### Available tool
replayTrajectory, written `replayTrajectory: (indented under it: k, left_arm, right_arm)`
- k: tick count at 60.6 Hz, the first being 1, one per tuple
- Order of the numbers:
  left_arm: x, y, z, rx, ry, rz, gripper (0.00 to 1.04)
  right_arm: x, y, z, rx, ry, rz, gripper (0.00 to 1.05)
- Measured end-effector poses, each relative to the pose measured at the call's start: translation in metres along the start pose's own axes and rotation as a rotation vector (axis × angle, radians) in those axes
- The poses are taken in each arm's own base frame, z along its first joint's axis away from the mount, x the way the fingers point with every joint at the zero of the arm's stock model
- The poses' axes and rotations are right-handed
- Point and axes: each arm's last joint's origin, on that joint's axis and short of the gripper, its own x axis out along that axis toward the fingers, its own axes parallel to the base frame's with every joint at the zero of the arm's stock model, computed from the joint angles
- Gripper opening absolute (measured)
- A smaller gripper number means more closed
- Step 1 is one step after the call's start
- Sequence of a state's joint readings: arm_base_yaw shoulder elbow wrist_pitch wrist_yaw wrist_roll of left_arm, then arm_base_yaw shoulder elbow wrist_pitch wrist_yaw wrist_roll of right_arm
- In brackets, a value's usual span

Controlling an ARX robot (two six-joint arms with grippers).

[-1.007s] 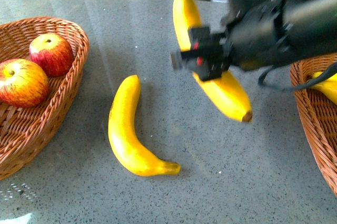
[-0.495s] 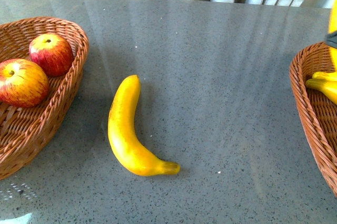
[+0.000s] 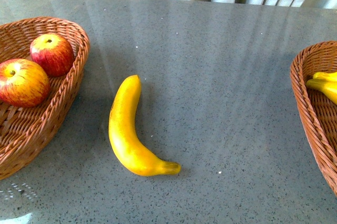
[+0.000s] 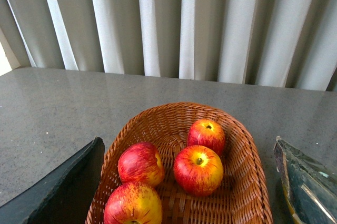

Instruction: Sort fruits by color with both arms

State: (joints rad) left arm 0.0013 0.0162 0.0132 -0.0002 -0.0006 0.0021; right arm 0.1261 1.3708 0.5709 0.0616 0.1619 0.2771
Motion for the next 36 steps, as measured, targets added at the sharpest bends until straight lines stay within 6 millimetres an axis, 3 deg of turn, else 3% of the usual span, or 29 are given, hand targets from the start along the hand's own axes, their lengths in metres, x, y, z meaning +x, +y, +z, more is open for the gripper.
replayTrajectory:
  k: [8, 30, 36]
  left_arm:
    - [0.000, 0.000, 0.000, 0.000, 0.000, 0.000, 0.96]
    - [0.000, 0.000, 0.000, 0.000, 0.000, 0.000, 0.96]
    - [0.000, 0.000, 0.000, 0.000, 0.000, 0.000, 0.96]
  right_arm:
    - [0.004, -0.001, -0.005, -0.005, 0.024, -0.028, 0.40]
    - [0.004, 0.009, -0.009, -0.004, 0.044, -0.010, 0.96]
    - [-0.003, 0.026, -0.004, -0.022, 0.026, 0.052, 0.95]
